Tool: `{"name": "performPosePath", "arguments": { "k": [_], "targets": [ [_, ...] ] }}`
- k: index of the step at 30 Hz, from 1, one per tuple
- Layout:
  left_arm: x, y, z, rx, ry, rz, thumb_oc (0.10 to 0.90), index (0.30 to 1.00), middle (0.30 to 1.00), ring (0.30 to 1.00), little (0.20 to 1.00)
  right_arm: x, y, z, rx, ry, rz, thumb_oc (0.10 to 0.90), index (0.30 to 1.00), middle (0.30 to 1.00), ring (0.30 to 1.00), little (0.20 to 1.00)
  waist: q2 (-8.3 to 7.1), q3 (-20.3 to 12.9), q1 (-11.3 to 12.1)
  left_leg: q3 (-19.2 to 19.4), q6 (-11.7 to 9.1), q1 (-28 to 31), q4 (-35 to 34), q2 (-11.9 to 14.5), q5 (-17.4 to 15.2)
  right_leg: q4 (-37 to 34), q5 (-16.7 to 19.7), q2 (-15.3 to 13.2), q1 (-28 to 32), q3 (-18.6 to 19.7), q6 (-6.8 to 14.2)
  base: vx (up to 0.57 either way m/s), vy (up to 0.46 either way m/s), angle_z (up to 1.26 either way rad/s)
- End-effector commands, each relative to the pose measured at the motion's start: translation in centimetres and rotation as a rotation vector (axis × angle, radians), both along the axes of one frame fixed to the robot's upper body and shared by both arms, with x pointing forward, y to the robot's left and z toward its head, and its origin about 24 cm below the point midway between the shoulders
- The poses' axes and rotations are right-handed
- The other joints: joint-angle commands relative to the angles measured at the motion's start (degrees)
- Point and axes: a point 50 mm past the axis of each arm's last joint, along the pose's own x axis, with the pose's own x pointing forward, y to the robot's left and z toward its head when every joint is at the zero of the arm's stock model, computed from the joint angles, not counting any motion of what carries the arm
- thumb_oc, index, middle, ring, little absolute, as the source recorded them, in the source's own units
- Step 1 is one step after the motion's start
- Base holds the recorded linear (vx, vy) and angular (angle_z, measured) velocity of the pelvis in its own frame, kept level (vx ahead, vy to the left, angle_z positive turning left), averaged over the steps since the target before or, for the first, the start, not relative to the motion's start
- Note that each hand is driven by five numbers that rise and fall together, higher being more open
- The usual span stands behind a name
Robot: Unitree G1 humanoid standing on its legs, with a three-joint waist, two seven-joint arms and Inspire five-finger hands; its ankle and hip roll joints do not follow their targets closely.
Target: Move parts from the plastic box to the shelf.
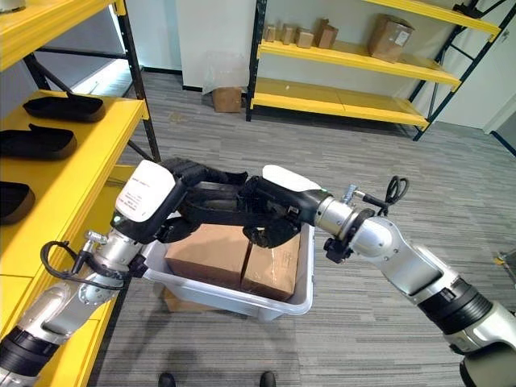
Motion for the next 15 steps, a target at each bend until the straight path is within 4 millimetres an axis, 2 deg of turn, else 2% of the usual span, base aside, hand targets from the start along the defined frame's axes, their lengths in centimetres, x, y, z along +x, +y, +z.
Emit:
{"name": "performPosePath", "arguments": {
  "k": [1, 15],
  "targets": [
    [-0.46, -2.11, 4.17, -0.103, -0.188, -0.149, 0.4, 0.3, 0.3, 0.3, 0.3, -0.2, 1.81, 6.19, 0.151, -0.228, 0.1, 0.4, 0.3, 0.3, 0.3, 0.3, -0.05, -5.7, 0.7, 0.9, -4.0, 4.8, -0.1, 5.5, -4.9, 0.7, 0.0, -4.6, -0.1, -0.8, 4.0, 0.0, 0.0, 0.0],
    [-0.39, -1.9, 3.74, -0.133, -0.158, -0.139, 0.4, 0.3, 0.3, 0.3, 0.3, -0.32, 1.52, 6.3, 0.173, -0.247, 0.088, 0.4, 0.3, 0.3, 0.3, 0.3, -0.01, -5.7, 0.6, 0.7, -3.8, 4.8, -0.1, 5.5, -4.9, 0.6, -0.1, -4.6, 0.0, -0.8, 3.9, 0.0, 0.0, 0.0]
  ]
}}
